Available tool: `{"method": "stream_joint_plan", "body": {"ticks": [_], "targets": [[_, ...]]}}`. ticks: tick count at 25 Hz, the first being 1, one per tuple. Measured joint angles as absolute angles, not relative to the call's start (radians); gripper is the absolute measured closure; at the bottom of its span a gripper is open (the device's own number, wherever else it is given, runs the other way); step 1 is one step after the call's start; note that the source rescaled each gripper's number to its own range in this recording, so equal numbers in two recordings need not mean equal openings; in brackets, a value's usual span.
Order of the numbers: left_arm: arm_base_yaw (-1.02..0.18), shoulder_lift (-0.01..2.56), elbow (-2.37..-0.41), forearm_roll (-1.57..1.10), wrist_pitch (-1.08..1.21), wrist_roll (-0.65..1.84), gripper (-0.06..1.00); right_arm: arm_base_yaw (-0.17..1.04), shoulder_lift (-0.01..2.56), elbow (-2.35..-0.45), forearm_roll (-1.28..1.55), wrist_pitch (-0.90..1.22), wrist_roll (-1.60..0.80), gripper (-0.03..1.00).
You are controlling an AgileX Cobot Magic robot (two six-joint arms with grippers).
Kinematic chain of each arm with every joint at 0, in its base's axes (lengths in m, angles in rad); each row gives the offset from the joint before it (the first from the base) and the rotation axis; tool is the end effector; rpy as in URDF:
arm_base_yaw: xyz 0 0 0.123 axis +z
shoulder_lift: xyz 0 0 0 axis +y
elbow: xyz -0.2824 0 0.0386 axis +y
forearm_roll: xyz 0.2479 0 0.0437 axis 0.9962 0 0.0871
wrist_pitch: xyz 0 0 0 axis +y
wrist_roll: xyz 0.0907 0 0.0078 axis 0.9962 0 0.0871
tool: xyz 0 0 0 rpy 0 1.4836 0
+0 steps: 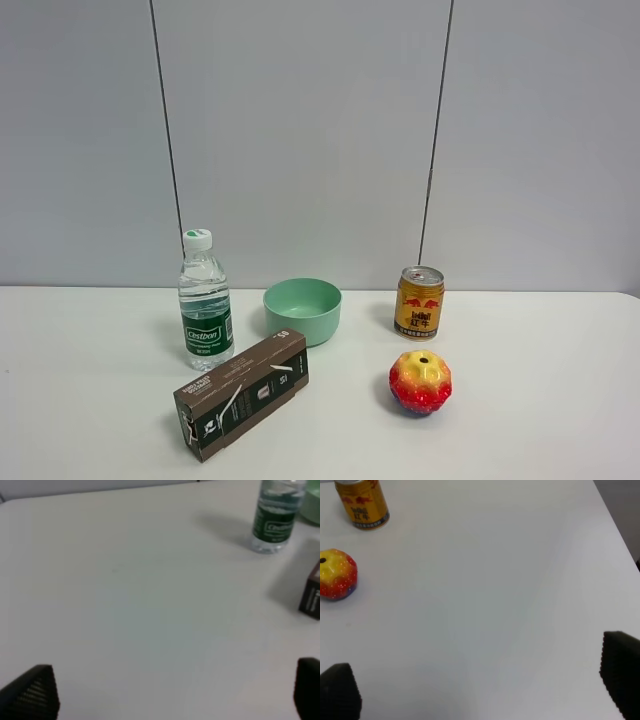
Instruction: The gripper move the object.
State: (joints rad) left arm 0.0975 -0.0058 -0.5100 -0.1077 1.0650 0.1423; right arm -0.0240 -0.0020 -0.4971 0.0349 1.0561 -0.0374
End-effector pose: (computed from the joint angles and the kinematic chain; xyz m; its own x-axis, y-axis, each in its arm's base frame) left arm -0.0065 -0.0092 0.2799 -0.4408 0.0468 -0.8964 0.0267 0.9989 0.0390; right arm -0.0046 0.0029 0.2768 -0.4522 -0.0094 -0.8919 -0.0122 0.9999 -0.0043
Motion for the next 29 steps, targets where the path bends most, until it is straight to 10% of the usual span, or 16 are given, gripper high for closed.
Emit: {"method": "stream_joint_plan", "body": {"ticks": [29], "targets": [[0.121, -0.006, -0.510, -0.127, 1.065, 0.105, -0.06, -0.024, -0.002, -0.497, 0.035, 1.056, -0.037, -0.03]]}}
